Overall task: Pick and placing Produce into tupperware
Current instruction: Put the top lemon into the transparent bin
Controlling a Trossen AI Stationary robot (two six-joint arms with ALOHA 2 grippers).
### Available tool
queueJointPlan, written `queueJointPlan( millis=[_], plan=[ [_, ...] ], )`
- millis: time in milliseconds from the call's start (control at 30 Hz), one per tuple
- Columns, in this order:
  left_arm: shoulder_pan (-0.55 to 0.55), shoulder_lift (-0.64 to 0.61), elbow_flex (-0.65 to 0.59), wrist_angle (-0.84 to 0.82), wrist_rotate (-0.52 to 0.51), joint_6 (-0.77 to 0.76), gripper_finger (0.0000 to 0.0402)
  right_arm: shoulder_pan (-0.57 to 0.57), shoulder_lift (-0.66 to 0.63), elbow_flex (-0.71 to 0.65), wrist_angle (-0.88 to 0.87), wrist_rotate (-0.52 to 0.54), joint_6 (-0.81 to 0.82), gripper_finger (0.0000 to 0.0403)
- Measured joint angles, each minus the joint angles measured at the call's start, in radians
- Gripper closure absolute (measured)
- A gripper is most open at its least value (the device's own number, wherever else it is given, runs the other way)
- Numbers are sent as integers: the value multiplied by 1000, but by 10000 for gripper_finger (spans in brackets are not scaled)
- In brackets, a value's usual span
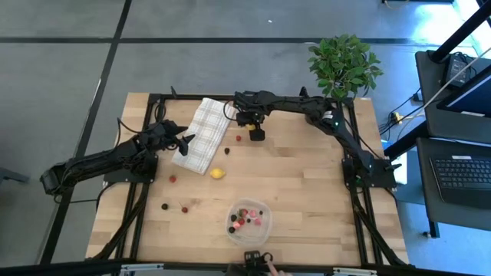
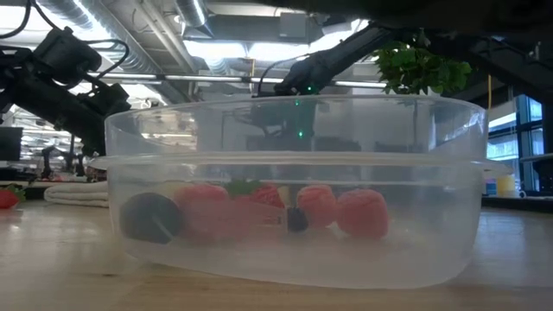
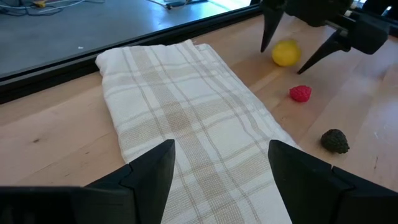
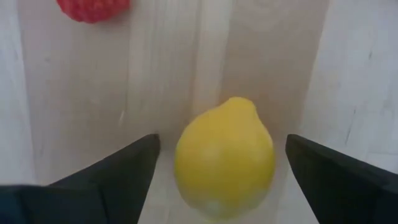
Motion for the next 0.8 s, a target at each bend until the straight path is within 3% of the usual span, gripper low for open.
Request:
queueJointPlan(
  millis=[567, 800],
  plan=[
    [0, 0, 0, 0, 0, 0, 151, -15, 4, -2, -4, -4, 35, 179],
    [0, 0, 0, 0, 0, 0, 151, -23, 4, -2, 9, 5, 49, 192]
  ],
)
